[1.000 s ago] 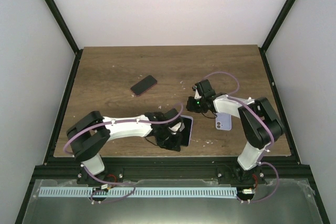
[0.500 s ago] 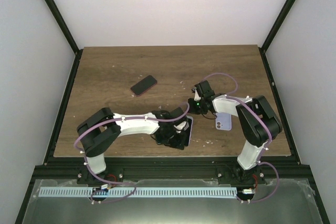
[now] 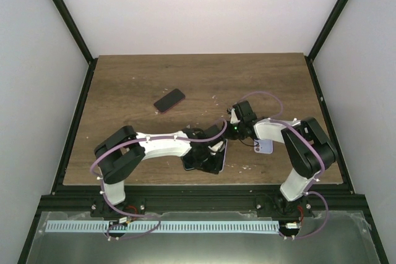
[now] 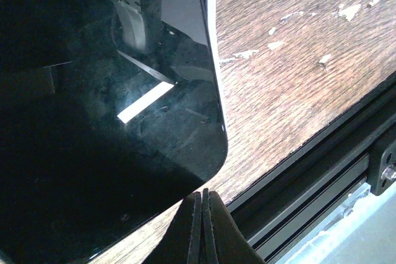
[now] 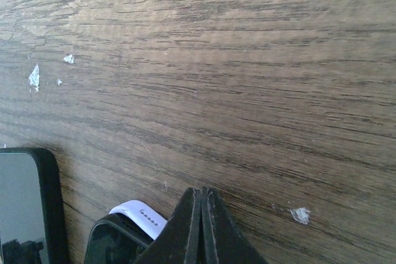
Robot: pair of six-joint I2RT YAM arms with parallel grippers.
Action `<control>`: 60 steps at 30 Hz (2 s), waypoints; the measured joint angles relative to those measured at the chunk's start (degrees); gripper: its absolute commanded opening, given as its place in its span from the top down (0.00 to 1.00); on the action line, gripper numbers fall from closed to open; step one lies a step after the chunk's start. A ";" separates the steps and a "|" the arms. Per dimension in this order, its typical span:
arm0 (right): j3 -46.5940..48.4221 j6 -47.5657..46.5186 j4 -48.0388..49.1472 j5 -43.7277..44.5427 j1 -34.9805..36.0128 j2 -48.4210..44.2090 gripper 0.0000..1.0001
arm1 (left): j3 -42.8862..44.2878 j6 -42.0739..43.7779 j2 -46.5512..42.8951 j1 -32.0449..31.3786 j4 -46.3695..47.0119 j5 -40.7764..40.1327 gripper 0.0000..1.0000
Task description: Put the phone into the phone case
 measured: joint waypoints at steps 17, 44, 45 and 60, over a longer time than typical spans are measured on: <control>-0.07 0.44 0.15 -0.02 0.00 -0.04 0.99 | -0.98 -0.28 -1.27 0.24 2.56 -3.15 1.00; 3.48 2.25 -11.56 7.10 -0.39 -6.84 0.70 | -5.97 -0.83 -16.81 5.77 -0.13 -13.03 0.70; 3.41 2.38 -12.09 6.97 -0.39 -7.13 0.69 | -7.10 -0.94 -17.51 5.79 -0.11 -12.90 0.71; -10.84 8.74 -8.76 -4.04 -0.39 -16.11 0.66 | -10.16 -0.04 -10.29 5.92 4.02 -8.44 0.90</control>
